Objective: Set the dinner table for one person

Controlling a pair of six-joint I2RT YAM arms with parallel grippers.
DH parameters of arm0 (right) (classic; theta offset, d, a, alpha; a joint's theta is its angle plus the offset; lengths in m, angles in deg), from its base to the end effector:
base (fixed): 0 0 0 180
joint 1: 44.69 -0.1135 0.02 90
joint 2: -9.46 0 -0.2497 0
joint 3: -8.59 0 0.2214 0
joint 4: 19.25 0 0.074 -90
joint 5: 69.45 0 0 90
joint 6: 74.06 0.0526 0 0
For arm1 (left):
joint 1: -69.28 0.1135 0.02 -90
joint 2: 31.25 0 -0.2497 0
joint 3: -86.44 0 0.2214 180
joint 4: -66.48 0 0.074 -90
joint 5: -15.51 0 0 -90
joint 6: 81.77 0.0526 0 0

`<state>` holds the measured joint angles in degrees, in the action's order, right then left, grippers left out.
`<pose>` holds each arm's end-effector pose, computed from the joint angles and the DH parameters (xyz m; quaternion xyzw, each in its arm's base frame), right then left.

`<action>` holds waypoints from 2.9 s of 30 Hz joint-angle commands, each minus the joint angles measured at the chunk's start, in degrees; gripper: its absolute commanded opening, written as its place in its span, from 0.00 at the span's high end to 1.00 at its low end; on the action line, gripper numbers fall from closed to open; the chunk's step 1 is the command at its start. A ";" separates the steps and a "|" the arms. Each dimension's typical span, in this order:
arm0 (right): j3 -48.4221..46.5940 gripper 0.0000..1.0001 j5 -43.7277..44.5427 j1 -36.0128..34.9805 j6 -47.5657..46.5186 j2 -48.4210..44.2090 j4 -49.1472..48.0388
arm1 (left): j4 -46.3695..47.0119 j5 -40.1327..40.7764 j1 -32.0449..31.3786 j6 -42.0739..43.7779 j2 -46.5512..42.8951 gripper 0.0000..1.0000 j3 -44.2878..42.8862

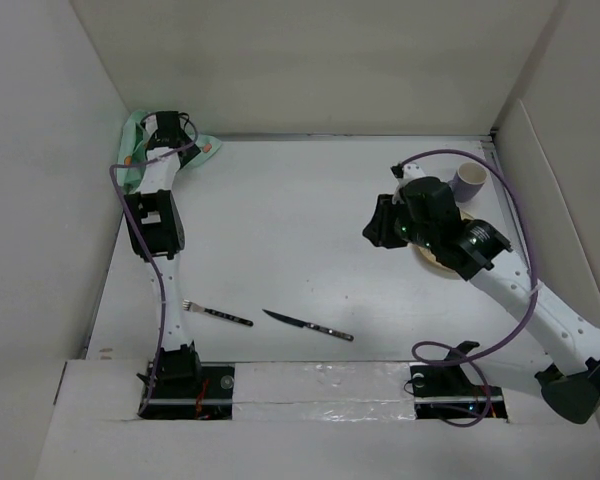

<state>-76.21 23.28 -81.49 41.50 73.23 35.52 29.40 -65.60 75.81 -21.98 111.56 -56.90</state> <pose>0.1789 0.1307 0.3467 -0.0752 0.8785 0.2261 0.4141 0.5371 0.0697 0.1915 -0.3137 0.8341 -0.0242 0.4530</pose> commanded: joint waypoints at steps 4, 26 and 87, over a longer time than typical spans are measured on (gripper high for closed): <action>-4.48 0.67 -1.23 -0.56 0.02 3.11 -0.55 | 1.86 -3.52 0.86 -1.51 4.24 0.44 -4.66; -5.54 0.74 0.09 -0.92 -2.27 4.44 -4.86 | 18.90 -19.61 -19.34 -6.51 -22.55 1.00 20.19; 16.96 0.58 -11.42 14.12 -2.00 7.50 -13.99 | 9.85 5.88 -27.97 -8.81 -35.93 0.71 63.37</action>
<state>-60.47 15.06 -67.52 41.21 78.32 25.47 43.52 -63.51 47.74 -32.01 72.94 7.93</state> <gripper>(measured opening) 0.412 0.298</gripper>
